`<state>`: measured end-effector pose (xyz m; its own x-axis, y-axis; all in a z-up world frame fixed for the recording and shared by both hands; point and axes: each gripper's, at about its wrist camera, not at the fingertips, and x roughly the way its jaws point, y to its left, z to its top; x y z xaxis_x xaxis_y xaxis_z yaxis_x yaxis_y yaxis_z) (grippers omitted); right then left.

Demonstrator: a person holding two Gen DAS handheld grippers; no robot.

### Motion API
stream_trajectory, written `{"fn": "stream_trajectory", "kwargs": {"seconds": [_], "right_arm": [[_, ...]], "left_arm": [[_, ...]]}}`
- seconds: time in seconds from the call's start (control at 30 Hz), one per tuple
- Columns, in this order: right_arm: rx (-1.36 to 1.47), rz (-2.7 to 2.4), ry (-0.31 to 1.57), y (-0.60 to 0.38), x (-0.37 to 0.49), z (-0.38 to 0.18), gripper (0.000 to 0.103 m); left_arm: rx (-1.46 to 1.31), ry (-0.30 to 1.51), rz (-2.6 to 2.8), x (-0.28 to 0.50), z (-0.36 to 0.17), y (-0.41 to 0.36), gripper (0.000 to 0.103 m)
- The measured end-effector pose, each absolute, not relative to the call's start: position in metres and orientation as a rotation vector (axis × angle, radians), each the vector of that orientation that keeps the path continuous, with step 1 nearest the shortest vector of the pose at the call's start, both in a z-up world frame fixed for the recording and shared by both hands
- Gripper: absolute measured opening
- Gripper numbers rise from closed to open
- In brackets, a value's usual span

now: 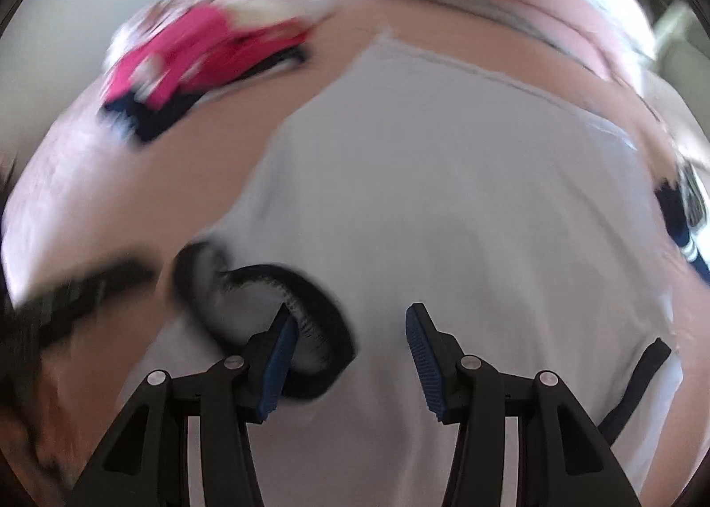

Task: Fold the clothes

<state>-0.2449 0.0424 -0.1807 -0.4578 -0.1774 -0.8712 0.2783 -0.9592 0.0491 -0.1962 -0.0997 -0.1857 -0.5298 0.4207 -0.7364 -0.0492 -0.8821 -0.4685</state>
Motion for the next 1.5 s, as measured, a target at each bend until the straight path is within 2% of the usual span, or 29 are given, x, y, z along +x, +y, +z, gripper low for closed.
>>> {"fn": "stream_trajectory", "kwargs": {"seconds": [0.17,0.4,0.5,0.73,0.83,0.9,1.0,1.13,1.3,1.5], "right_arm": [[1.439,-2.541,0.001,0.067,-0.263,-0.159,0.05],[1.38,-2.38,0.002,0.06,-0.223,-0.137,0.05],[1.355,-2.327,0.096,0.042,-0.209,-0.138,0.05],[1.466,-2.44,0.255,0.042,-0.229,-0.162,0.05],[1.501,-2.53,0.068,0.074,-0.242,-0.152,0.05],[1.455,-2.525,0.005,0.082,-0.241,-0.14,0.05],[1.386,-2.517,0.078,0.075,-0.24,-0.126,0.05],[1.35,-2.468,0.073,0.055,-0.259,-0.12,0.05],[1.436,-2.301,0.187,0.024,-0.279,-0.143,0.05],[1.433,-2.133,0.279,0.014,-0.254,-0.147,0.05]], "left_arm": [[-1.391,-0.34,2.406,-0.189,-0.185,-0.066,0.031],[-1.277,-0.319,2.461,-0.199,-0.154,-0.064,0.031],[-1.26,-0.286,2.354,-0.205,-0.154,-0.049,0.032],[-1.46,0.071,2.266,-0.181,-0.187,-0.011,0.032],[-1.444,0.131,2.231,-0.183,-0.176,-0.007,0.032],[-1.377,0.092,2.323,-0.2,-0.162,-0.014,0.032],[-1.322,-0.071,2.487,-0.24,-0.151,-0.028,0.032],[-1.36,-0.167,2.583,-0.281,-0.165,-0.04,0.032],[-1.324,-0.171,2.558,-0.286,-0.179,-0.04,0.032],[-1.32,-0.116,2.478,-0.266,-0.189,-0.05,0.032]]}}
